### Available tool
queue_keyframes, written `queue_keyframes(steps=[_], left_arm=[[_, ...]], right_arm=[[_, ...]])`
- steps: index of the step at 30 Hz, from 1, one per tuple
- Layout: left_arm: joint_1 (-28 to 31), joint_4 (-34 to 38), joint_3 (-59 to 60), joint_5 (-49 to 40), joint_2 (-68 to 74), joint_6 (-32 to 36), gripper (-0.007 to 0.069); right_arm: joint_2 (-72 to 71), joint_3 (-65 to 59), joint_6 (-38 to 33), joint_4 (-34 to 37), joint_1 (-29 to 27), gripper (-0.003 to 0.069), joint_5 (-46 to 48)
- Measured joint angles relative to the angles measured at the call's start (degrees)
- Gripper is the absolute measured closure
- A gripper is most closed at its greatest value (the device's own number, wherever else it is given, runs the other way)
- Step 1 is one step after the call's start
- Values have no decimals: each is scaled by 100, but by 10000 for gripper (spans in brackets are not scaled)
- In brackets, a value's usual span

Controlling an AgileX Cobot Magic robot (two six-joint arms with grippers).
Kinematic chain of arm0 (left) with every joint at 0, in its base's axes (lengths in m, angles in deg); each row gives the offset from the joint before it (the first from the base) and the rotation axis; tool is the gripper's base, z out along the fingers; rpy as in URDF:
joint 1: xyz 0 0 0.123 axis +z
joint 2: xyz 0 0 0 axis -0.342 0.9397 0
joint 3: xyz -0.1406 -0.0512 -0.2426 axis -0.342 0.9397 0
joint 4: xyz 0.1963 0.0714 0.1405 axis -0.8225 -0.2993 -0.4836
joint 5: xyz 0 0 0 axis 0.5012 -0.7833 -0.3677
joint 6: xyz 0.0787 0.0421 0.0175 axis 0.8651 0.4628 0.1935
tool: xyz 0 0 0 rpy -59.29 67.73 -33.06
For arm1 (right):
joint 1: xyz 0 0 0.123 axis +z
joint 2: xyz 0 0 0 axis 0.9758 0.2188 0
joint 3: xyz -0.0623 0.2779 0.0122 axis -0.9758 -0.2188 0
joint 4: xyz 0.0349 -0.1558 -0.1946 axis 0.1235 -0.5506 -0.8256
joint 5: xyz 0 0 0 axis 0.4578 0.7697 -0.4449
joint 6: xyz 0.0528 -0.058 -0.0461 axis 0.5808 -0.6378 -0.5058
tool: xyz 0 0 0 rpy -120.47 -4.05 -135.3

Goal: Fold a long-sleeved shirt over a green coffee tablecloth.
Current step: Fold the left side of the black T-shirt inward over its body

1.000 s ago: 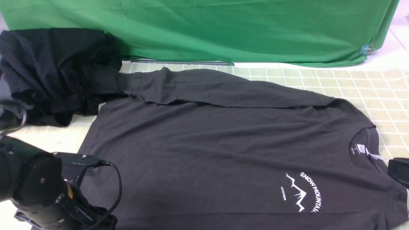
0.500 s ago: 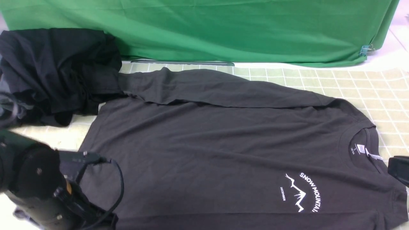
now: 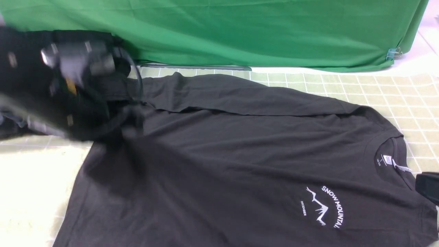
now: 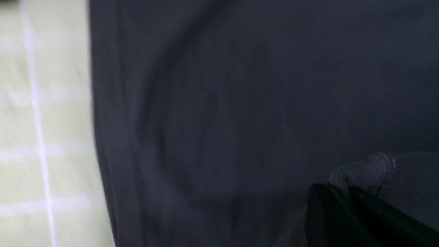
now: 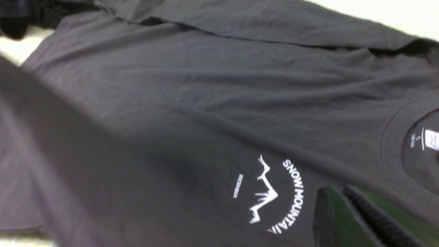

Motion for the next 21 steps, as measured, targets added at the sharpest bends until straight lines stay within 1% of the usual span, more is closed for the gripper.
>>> queue_keyframes(steps=[1, 2, 3, 5, 6, 9, 12, 14, 16, 19, 21], left_arm=[[198, 0, -357, 0, 223, 10, 611], [226, 0, -357, 0, 223, 18, 611], [406, 0, -685, 5, 492, 61, 611], [533, -8, -867, 19, 683, 131, 611], [657, -7, -1107, 37, 1003, 169, 611], [727, -7, -1344, 57, 1490, 240, 611], [731, -72, -1516, 131, 2101, 332, 611], [731, -150, -1553, 170, 2371, 322, 611], [762, -172, -1559, 187, 2646, 282, 611], [828, -212, -1559, 187, 2905, 152, 611], [843, -218, -1559, 187, 2954, 131, 611]], right_arm=[[0, 0, 0, 4, 0, 641, 91], [0, 0, 0, 1, 0, 641, 125], [0, 0, 0, 1, 0, 641, 239], [0, 0, 0, 6, 0, 641, 327], [0, 0, 0, 6, 0, 639, 424], [27, 20, 0, 21, 0, 639, 648], [230, 228, -47, 52, 0, 638, 1309], [415, 366, -189, 129, 0, 638, 1640], [679, 565, -532, 313, 0, 636, 1980], [1139, 748, -1191, 701, 0, 630, 2226], [1321, 764, -1404, 824, 12, 627, 2255]])
